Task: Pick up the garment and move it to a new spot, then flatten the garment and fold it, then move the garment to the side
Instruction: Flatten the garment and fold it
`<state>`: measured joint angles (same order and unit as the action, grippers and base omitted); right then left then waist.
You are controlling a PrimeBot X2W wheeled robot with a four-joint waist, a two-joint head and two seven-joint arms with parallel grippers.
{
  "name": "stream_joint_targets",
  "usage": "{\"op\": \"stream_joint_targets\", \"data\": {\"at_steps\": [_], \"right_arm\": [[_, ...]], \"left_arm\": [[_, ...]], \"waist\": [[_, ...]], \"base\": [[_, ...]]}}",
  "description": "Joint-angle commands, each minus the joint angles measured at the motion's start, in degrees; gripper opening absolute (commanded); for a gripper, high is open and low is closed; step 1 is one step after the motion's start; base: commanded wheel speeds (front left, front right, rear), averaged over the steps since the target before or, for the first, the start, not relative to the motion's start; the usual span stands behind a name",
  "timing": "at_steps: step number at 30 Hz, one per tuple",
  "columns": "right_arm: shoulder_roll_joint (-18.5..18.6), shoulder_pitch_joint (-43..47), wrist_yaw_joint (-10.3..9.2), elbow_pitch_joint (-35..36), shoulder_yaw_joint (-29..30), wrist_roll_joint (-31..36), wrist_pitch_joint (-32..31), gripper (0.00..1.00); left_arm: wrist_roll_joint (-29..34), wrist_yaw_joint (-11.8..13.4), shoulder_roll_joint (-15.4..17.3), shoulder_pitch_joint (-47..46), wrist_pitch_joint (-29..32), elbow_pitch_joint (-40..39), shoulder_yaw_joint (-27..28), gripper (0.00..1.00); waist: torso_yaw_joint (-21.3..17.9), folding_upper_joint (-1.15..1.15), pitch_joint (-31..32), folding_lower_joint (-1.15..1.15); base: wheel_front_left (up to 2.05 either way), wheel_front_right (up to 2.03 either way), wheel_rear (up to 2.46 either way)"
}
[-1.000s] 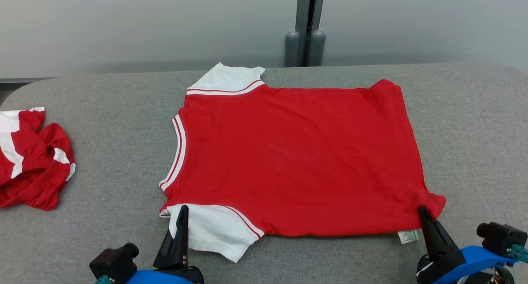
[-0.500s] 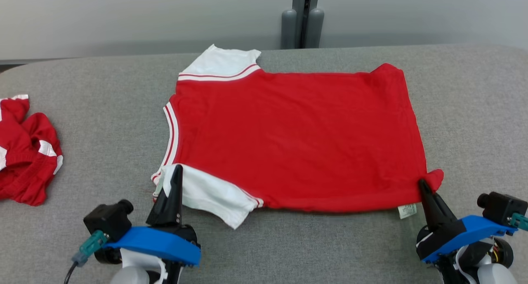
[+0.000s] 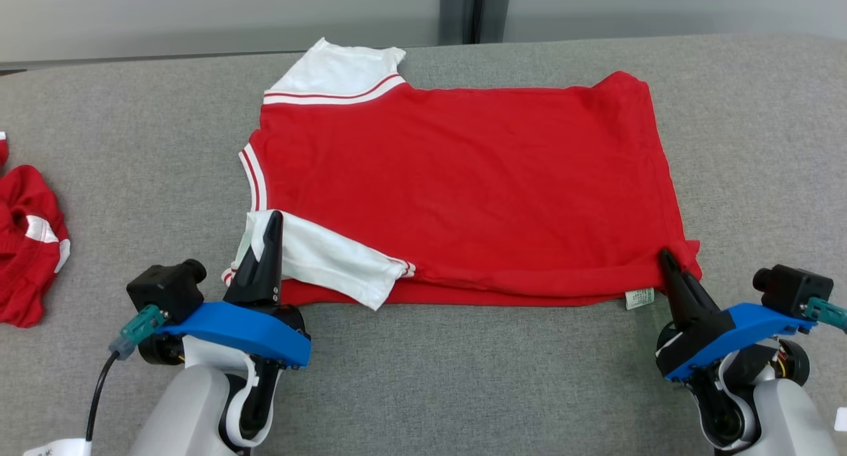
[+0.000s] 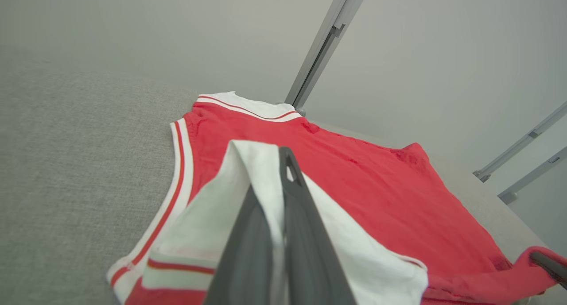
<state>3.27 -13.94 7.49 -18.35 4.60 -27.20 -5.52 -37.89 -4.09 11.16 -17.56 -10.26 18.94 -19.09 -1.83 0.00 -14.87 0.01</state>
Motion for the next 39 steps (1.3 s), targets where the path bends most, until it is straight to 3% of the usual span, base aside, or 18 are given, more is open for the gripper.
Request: {"op": "stream_joint_targets", "data": {"at_steps": [1,3,4,5,7,14,24,33,39], "right_arm": [[0.12,-0.71,0.01,-0.16,-0.06,0.31,0.14,0.00],[0.25,-1.58,0.01,-0.83,-0.27,0.44,0.30,0.00],[0.38,-1.98,0.01,-1.15,-0.37,0.55,0.47,0.46],[0.45,-2.31,0.01,-1.44,-0.46,0.54,0.60,1.00],[0.66,-2.69,0.01,-1.77,-0.60,0.52,0.92,1.00],[2.32,-1.18,0.01,-1.15,-0.98,1.01,2.25,1.00],[5.71,1.04,0.01,-1.22,-0.09,2.93,2.04,1.00],[5.70,0.35,0.01,-4.39,-1.48,3.83,2.11,1.00],[5.88,-1.37,0.01,-6.70,-3.44,4.26,2.68,1.00]], "left_arm": [[-0.10,-0.29,0.26,-1.07,-0.34,0.22,0.14,0.00],[-0.10,-0.48,0.32,-2.13,-0.50,1.70,0.05,0.00],[-0.11,-0.64,0.31,-2.65,-0.44,2.52,-0.06,0.00],[0.00,-0.82,0.33,-3.15,-0.60,3.14,-0.18,0.00],[0.48,-0.84,0.33,-3.87,-1.24,4.20,-0.29,1.00],[1.00,-0.77,-0.15,-3.43,-3.42,5.82,0.35,1.00],[1.94,0.97,1.69,2.60,-4.35,5.09,1.37,1.00],[2.85,1.89,2.53,5.16,-3.62,7.70,0.08,1.00],[2.29,1.14,1.83,3.29,-3.92,10.75,-0.27,1.00]], "waist": [[-0.01,0.00,-0.06,-0.01],[-0.17,0.00,-0.42,-0.01],[-0.20,0.00,-0.53,-0.01],[-0.23,0.00,-0.62,-0.01],[-0.25,0.00,-0.74,-0.01],[-0.20,0.00,-0.23,-0.01],[0.29,0.00,0.37,-0.01],[0.60,0.00,-0.12,-0.01],[0.34,0.00,-0.41,-0.01]], "base": [[0.00,0.00,0.00],[0.00,0.00,0.00],[0.00,0.00,0.00],[0.00,0.00,0.00],[0.00,0.00,0.00],[0.00,0.00,0.00],[0.00,0.00,0.00],[0.00,0.00,0.00],[0.00,0.00,0.00]]}}
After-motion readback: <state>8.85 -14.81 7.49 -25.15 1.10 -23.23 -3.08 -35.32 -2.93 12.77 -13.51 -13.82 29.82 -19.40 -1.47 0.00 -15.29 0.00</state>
